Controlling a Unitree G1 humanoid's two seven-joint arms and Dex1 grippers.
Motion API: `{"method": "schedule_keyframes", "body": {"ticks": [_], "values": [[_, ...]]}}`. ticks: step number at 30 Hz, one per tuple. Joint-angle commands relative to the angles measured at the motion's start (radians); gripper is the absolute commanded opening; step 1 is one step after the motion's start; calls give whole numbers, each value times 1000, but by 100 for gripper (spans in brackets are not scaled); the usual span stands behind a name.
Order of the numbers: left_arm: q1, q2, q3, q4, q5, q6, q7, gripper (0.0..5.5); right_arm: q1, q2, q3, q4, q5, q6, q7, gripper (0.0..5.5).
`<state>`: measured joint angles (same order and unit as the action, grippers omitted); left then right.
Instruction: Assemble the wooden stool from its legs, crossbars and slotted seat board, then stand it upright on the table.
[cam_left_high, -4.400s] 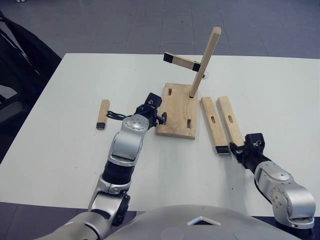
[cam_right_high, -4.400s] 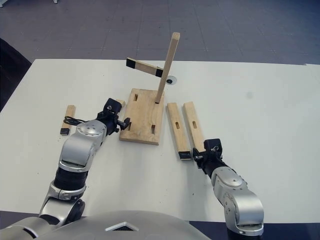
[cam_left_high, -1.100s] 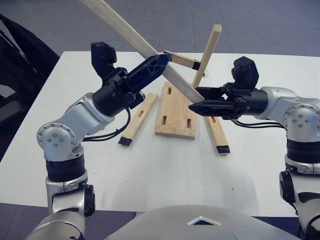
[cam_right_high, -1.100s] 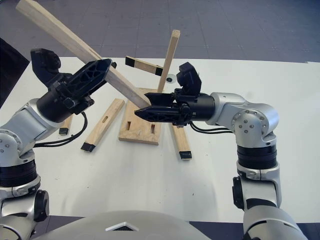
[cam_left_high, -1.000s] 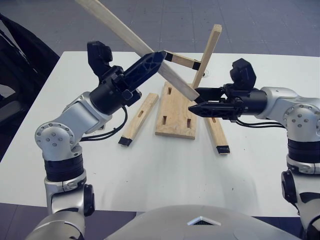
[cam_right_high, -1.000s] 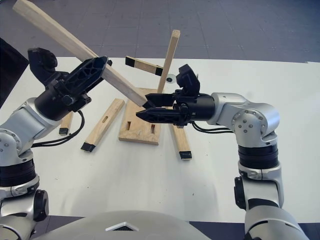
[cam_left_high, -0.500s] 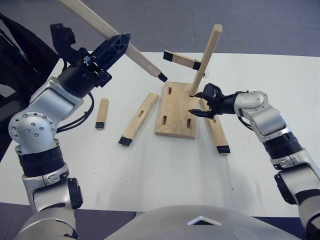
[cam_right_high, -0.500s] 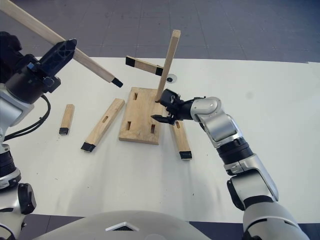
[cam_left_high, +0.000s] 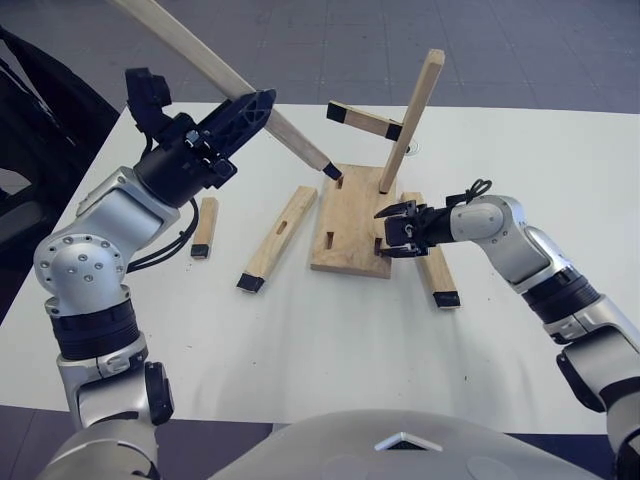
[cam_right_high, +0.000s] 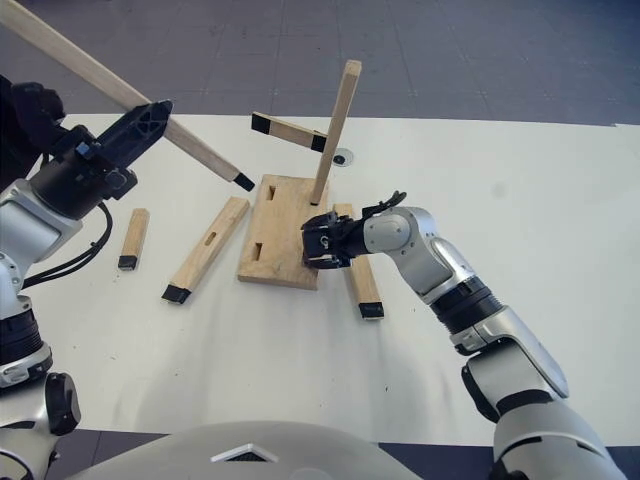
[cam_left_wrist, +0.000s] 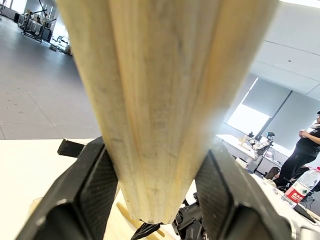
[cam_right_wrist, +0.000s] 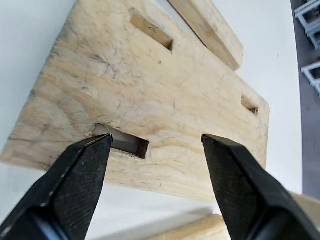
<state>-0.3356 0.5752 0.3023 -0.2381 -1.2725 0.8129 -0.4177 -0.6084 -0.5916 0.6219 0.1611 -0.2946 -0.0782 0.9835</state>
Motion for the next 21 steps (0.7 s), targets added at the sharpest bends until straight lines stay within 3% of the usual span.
{"method": "schedule_keyframes", "body": {"ticks": [1,9,13,17,21], "values": [[4,22,-34,-12,69,15,-24,211,16,-71,78,-4,-105,-127,86,330],[43,6,-170,-48,234,2,-111,211,70,-310,79,-6,-170,-669,58,330],[72,-23,-243,-43,324,-41,-163,211,24,-392,53,174,-354,-1037,-126,330],[75,-48,-309,6,486,-187,-232,211,-42,-371,24,319,-546,-1174,-328,330],[43,-142,-306,106,593,-415,-306,211,-73,-281,-39,335,-426,-1145,-414,330]]}}
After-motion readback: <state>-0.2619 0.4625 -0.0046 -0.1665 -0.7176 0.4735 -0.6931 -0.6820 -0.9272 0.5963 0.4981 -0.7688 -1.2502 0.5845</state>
